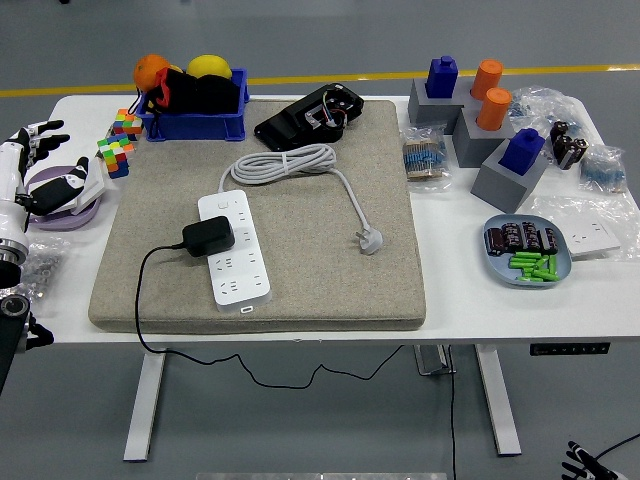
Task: Press the white button,pick up the black plug,place it near the board,insert it into the board
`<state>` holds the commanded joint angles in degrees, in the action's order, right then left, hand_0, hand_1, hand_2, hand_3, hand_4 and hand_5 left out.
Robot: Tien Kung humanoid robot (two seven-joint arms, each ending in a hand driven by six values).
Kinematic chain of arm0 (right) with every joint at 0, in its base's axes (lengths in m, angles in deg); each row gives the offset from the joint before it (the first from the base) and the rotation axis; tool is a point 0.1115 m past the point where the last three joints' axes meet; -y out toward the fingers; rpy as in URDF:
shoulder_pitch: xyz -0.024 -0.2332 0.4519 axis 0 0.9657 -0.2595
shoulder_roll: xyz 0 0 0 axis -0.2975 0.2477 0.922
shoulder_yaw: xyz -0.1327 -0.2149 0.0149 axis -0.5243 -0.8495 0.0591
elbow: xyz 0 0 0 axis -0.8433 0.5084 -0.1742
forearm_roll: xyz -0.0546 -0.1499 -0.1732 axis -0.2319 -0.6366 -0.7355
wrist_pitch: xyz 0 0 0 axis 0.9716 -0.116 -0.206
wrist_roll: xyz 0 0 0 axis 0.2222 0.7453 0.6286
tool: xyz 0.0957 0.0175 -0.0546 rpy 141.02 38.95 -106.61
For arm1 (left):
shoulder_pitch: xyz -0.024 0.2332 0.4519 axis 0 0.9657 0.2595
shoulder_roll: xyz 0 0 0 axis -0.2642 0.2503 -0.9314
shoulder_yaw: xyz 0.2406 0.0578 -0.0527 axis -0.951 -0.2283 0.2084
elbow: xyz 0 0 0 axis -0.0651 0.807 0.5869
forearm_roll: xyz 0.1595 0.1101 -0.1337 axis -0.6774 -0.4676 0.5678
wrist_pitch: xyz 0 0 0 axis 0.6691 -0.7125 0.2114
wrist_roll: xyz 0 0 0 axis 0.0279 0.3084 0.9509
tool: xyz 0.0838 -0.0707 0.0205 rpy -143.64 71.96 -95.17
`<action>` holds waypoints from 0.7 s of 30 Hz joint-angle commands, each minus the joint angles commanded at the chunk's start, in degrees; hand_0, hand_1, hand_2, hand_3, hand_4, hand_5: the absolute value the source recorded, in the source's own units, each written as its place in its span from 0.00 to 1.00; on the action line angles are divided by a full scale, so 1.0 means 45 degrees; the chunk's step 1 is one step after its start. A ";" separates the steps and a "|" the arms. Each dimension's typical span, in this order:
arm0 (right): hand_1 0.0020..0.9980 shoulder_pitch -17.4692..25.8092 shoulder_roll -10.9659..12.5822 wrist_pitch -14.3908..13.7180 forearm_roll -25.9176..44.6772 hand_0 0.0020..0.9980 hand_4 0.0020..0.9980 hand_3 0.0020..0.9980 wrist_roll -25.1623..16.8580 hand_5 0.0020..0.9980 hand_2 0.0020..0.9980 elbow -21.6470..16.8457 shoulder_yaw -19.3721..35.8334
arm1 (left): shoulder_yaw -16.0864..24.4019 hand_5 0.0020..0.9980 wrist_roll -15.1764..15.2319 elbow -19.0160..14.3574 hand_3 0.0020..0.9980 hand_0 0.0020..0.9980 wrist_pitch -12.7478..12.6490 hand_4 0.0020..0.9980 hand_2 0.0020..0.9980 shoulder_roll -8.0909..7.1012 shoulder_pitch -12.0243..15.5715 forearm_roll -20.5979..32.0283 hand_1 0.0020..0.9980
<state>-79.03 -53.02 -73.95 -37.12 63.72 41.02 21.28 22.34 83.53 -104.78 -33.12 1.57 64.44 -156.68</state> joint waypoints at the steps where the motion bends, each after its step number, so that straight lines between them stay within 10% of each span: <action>1: 0.73 -0.0007 0.0007 0.0001 0.0008 0.77 0.73 0.65 0.0004 0.49 0.70 -0.0002 -0.0013 | 0.0003 0.00 0.0005 -0.0013 0.79 0.79 -0.0003 0.68 0.71 0.0000 -0.0001 0.0000 0.78; 21: 0.73 -0.0046 0.0064 -0.0047 0.0057 0.78 0.72 0.65 0.0010 0.49 0.70 -0.0032 -0.0137 | 0.0090 0.00 0.0064 -0.0054 0.79 0.79 -0.0025 0.68 0.72 -0.0078 0.0004 -0.0026 0.78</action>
<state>-79.24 -52.73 -74.16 -36.86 63.77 40.88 20.66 22.74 83.81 -105.02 -33.23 1.22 64.45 -156.79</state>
